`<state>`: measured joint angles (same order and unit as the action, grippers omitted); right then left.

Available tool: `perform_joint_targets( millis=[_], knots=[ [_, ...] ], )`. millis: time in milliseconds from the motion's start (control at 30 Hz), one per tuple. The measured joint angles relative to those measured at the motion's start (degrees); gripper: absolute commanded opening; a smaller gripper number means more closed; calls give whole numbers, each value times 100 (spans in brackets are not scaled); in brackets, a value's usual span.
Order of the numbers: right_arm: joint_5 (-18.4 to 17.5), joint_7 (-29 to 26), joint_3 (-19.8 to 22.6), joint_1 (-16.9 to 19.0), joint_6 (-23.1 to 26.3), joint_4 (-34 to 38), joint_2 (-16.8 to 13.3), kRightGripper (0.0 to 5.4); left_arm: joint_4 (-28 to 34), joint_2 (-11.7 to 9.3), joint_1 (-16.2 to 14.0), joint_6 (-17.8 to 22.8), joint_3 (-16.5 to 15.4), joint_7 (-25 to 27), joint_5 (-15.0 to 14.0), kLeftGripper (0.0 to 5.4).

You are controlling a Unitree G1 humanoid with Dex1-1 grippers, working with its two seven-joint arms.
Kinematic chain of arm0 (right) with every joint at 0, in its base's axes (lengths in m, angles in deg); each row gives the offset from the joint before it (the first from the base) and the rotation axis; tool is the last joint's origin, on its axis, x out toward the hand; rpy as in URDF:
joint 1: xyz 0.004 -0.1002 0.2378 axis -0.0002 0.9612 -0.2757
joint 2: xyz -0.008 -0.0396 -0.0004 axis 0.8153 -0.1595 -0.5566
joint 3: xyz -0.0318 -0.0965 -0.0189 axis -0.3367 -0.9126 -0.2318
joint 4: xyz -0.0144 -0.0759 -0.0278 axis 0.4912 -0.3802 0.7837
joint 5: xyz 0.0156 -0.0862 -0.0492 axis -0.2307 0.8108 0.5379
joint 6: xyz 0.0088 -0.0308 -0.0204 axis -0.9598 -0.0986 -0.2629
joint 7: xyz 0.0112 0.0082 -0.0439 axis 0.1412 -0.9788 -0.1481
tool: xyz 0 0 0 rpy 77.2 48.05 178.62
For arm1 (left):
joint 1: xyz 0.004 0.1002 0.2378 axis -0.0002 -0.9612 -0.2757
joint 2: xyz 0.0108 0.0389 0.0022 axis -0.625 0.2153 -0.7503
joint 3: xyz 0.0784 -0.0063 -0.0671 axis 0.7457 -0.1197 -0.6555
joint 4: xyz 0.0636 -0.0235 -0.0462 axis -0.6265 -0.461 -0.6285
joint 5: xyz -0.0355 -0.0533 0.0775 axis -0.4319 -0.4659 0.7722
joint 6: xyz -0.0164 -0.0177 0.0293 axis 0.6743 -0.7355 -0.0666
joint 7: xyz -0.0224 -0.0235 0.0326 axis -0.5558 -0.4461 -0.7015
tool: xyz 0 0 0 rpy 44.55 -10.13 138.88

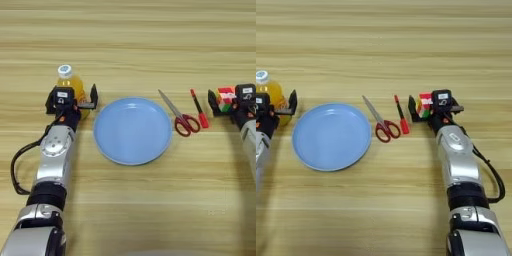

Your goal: Move the objects on the table

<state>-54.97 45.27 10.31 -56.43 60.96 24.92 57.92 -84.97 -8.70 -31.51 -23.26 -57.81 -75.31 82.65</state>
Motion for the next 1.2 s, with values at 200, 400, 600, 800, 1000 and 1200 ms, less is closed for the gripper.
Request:
perform_joint_targets(
  millis=[200, 400, 600, 800, 1000, 1200],
  knots=[
    [4, 94, 2, 13, -535, 24, 37, 539, 0, 0, 0, 0, 1, 0, 1, 540],
    [-15, 96, 23, 12, -783, 9, 84, 539, 0, 0, 0, 0, 0, 0, 1, 540],
    [-38, 94, 46, 12, -798, -43, 102, 540, 0, 0, 0, 0, -4, -11, 3, 529],
    [-116, 93, 75, -8, -827, -174, 105, 540, 0, 0, 0, -3, -11, 17, -2, 469],
    [-128, 97, 79, -18, -834, -255, 105, 540, 0, 0, 0, -8, -17, 59, -5, 423],
    [-133, 100, 82, -26, -834, -279, 105, 540, 31, 2, -16, -51, -27, 145, -22, 363]
  ],
)
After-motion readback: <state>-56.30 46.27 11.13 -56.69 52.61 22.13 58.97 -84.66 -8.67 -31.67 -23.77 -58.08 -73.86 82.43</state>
